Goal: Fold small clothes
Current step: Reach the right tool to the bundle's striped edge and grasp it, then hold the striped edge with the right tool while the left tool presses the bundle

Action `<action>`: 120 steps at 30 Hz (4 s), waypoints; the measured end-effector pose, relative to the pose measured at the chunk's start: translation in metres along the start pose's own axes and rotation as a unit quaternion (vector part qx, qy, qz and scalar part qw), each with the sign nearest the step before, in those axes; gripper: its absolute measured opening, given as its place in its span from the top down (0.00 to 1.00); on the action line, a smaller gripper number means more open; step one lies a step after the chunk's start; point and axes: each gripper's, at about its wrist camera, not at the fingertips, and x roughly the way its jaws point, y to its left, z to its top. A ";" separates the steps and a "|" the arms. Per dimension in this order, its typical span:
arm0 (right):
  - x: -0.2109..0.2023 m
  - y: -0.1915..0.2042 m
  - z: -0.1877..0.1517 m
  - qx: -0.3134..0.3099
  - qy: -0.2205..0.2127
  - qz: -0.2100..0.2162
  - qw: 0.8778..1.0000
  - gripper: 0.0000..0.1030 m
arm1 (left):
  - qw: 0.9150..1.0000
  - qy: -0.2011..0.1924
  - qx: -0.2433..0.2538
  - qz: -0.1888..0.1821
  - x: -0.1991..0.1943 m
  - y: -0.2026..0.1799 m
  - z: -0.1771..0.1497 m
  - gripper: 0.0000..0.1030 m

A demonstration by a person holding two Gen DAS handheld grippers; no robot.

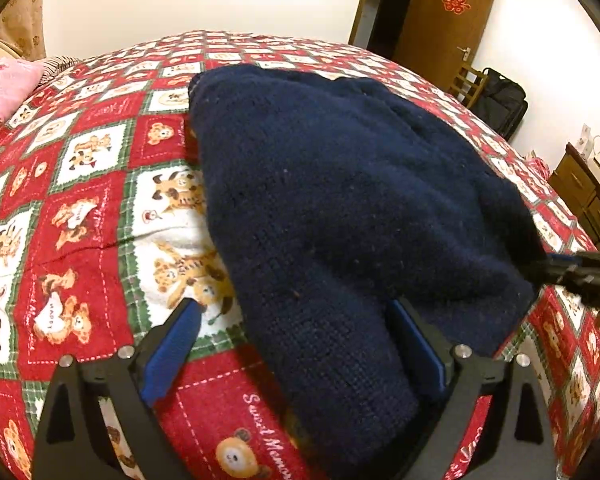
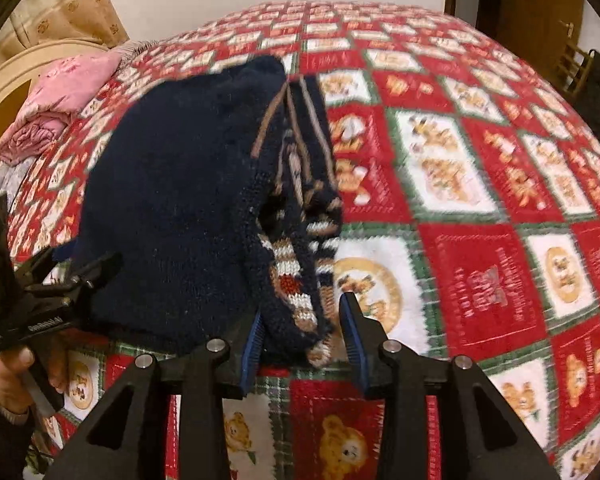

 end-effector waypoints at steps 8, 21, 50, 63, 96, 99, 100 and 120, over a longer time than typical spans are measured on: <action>-0.044 0.051 0.052 -0.074 -0.116 -0.061 0.989 0.61 | 0.999 -0.019 0.003 0.031 -0.011 -0.003 0.000 0.04; 0.085 0.148 0.120 -0.151 0.007 0.044 0.988 0.62 | 0.999 -0.014 -0.024 -0.021 -0.006 0.011 -0.008 0.00; 0.091 -0.001 0.158 0.050 0.013 0.107 0.993 0.77 | 0.995 -0.035 -0.083 0.048 -0.010 0.031 0.040 0.00; 0.094 -0.018 0.140 0.049 -0.024 0.077 0.996 0.86 | 0.998 -0.031 -0.037 0.048 0.004 0.008 0.043 0.00; 0.061 -0.050 0.095 0.069 -0.034 0.152 0.985 0.50 | 0.997 -0.018 0.001 0.070 0.013 0.016 0.072 0.00; 0.070 -0.039 0.100 0.047 -0.025 0.140 0.989 0.50 | 0.998 -0.011 0.003 0.064 0.020 0.015 0.072 0.00; 0.072 -0.036 0.102 0.039 -0.026 0.126 0.991 0.50 | 0.998 -0.010 0.004 0.063 0.022 0.014 0.072 0.00; 0.093 -0.061 0.117 0.095 -0.021 0.212 0.972 0.33 | 0.999 0.001 0.004 0.035 0.030 0.021 0.090 0.00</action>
